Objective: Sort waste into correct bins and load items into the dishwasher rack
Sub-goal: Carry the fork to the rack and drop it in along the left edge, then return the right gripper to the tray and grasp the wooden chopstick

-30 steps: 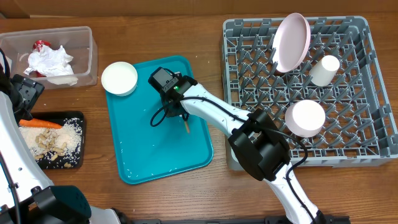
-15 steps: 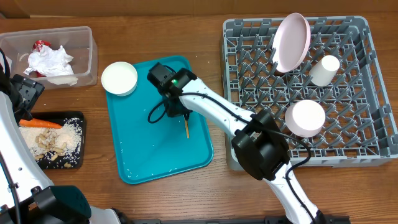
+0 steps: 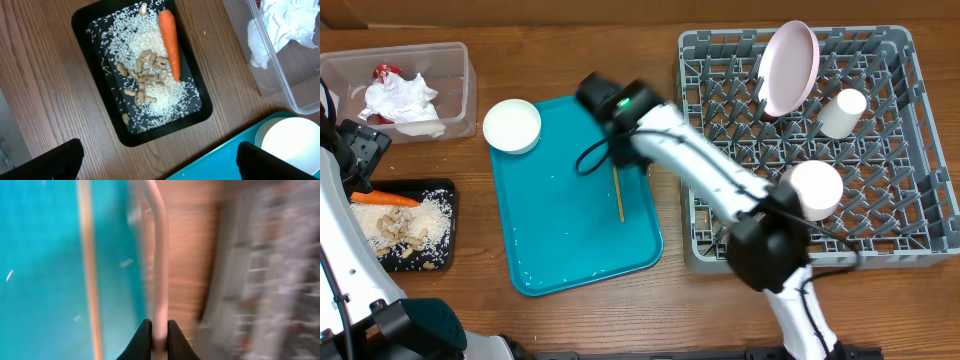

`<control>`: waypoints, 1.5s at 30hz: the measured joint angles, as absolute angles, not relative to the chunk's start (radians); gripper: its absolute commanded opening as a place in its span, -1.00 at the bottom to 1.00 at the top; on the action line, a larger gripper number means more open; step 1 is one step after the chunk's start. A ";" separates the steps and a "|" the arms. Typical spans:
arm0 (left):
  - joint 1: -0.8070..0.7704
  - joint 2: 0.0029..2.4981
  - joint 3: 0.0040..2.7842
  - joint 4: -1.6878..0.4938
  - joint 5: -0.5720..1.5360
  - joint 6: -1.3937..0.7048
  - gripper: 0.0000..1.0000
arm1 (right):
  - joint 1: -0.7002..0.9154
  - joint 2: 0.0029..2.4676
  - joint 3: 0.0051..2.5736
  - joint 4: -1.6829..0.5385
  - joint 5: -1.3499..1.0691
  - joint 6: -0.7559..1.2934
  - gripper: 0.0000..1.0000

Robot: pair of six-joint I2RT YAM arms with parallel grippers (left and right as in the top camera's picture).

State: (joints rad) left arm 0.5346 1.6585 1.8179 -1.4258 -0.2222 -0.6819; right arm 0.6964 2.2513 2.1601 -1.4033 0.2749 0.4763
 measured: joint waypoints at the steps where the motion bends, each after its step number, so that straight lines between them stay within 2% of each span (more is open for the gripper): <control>1: 0.535 1.658 1.818 -1.426 -0.222 -0.682 1.00 | 0.670 2.228 2.160 -1.405 0.288 0.477 -0.92; 6: 0.535 1.658 1.818 -1.426 -0.222 -0.682 1.00 | 0.519 2.135 2.168 -1.378 0.310 0.429 -0.92; 9: 0.535 1.658 1.818 -1.426 -0.222 -0.682 1.00 | 0.428 2.125 2.159 -1.305 0.233 0.306 -0.92; 18: 0.535 1.658 1.818 -1.426 -0.222 -0.682 0.99 | 0.340 2.126 2.025 -1.164 0.094 0.155 -0.90; 19: 0.535 1.658 1.818 -1.426 -0.222 -0.682 0.99 | 0.336 2.126 2.010 -1.150 0.083 0.149 -0.80; 22: 0.535 1.658 1.818 -1.426 -0.222 -0.682 1.00 | 0.330 2.126 1.964 -1.110 0.047 0.130 -0.18; 25: 0.535 1.658 1.818 -1.426 -0.222 -0.682 0.99 | 0.330 2.126 1.942 -1.093 0.025 0.115 0.13; 28: 0.535 1.658 1.818 -1.425 -0.222 -0.682 1.00 | 0.330 2.126 1.941 -1.095 0.012 0.111 0.21; 36: 0.535 1.658 1.818 -1.426 -0.222 -0.682 1.00 | 0.337 2.125 2.024 -1.258 -0.001 0.170 0.23; 40: 0.535 1.658 1.818 -1.426 -0.222 -0.682 1.00 | 0.384 2.106 2.078 -1.258 -0.048 0.193 0.50; 43: 0.535 1.658 1.818 -1.426 -0.222 -0.682 1.00 | 0.463 2.093 2.080 -1.234 -0.065 0.205 0.49; 45: 0.535 1.658 1.818 -1.426 -0.222 -0.682 0.99 | 0.528 2.094 2.077 -1.201 -0.072 0.216 0.40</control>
